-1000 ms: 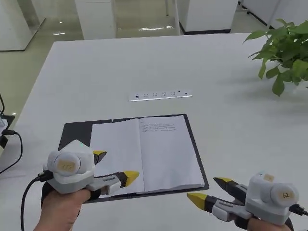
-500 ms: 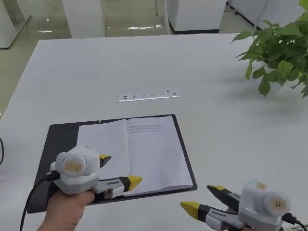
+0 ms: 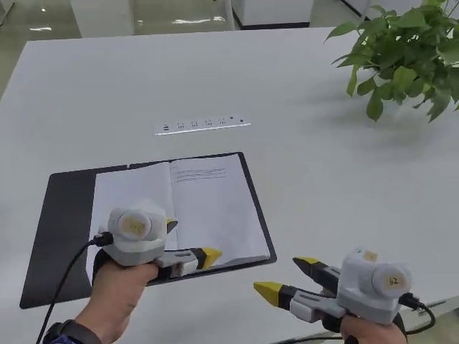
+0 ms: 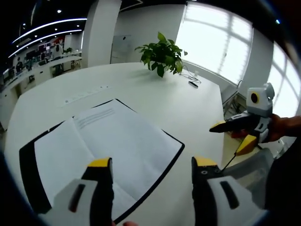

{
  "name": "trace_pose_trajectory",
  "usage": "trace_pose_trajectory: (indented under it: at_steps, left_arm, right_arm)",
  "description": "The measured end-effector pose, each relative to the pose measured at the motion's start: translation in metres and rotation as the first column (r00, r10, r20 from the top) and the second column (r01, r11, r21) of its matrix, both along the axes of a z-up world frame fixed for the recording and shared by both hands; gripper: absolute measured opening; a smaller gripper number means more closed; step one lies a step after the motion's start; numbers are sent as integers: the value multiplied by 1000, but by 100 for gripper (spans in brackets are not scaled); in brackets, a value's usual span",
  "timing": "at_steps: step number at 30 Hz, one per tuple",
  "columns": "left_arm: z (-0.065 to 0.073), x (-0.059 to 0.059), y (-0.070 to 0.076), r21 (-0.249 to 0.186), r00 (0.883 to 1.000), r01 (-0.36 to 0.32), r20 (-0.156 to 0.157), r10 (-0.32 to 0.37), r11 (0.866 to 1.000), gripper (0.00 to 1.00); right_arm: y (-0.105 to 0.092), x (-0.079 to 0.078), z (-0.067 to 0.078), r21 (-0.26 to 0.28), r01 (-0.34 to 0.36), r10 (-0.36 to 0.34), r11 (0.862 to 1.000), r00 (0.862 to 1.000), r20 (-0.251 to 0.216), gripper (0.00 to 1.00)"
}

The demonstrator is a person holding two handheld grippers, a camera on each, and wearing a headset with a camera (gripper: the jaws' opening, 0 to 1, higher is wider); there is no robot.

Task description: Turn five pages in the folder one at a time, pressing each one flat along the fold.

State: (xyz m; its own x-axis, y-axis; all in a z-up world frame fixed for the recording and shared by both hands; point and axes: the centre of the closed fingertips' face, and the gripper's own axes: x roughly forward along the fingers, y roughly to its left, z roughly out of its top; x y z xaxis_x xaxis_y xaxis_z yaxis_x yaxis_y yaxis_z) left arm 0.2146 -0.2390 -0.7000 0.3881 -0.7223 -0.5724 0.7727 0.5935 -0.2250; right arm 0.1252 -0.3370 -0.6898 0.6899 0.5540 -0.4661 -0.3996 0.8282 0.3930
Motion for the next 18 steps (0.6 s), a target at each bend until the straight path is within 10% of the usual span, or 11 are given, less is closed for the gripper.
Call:
trace_pose_trajectory:
  at_steps: [18]
  left_arm:
    - [-47,15,-66,71,999,31,-24,-29,997,68]
  right_arm:
    - [-10,-7,-12,21,26,-25,999,999,-38,65]
